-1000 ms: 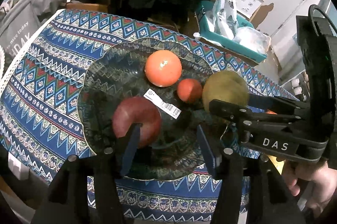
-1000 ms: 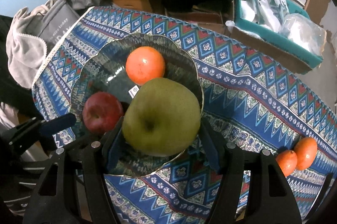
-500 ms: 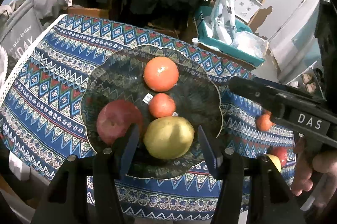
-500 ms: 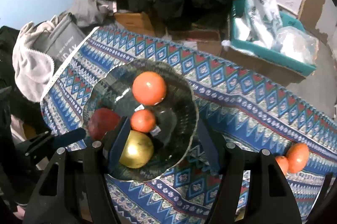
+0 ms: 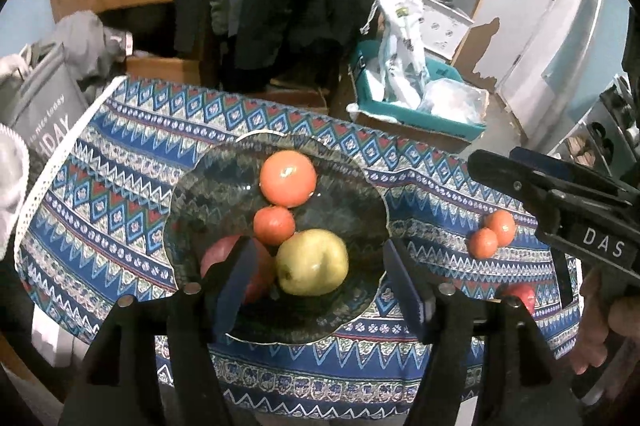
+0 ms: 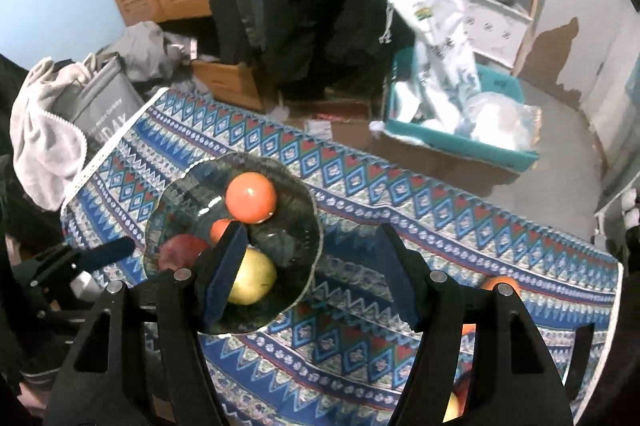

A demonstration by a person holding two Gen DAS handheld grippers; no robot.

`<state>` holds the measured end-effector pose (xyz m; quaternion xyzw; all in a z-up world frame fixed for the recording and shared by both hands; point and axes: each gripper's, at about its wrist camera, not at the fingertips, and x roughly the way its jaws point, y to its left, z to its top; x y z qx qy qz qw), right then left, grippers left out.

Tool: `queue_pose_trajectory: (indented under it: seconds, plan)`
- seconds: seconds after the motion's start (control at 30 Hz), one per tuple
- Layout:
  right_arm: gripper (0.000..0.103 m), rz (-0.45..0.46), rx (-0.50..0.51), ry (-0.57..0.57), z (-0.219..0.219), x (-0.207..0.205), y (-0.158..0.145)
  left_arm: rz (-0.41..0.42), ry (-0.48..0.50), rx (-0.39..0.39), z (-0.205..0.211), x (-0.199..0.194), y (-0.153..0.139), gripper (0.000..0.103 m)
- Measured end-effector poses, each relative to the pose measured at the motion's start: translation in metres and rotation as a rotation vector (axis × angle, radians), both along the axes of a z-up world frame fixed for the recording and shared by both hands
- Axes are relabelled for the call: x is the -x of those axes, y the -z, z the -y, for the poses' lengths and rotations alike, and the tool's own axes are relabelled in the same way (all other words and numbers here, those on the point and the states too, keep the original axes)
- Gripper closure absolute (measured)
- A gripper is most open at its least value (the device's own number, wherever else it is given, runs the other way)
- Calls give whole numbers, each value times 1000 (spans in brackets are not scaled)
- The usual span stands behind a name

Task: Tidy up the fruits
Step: 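Withdraw both grippers from the plate toward the remaining fruits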

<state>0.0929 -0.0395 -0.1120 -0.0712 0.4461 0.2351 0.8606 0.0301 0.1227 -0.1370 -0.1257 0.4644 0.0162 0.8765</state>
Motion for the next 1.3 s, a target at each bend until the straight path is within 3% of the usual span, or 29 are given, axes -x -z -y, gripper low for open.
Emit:
queue_pose_trajectory:
  seconds: [0.7, 1.3]
  plan:
    - [28, 47, 4, 136, 86, 33, -21, 36, 120, -32, 58, 1, -23, 30]
    - [28, -34, 32, 311, 180, 45, 13, -6, 264, -55, 128, -3, -14, 29]
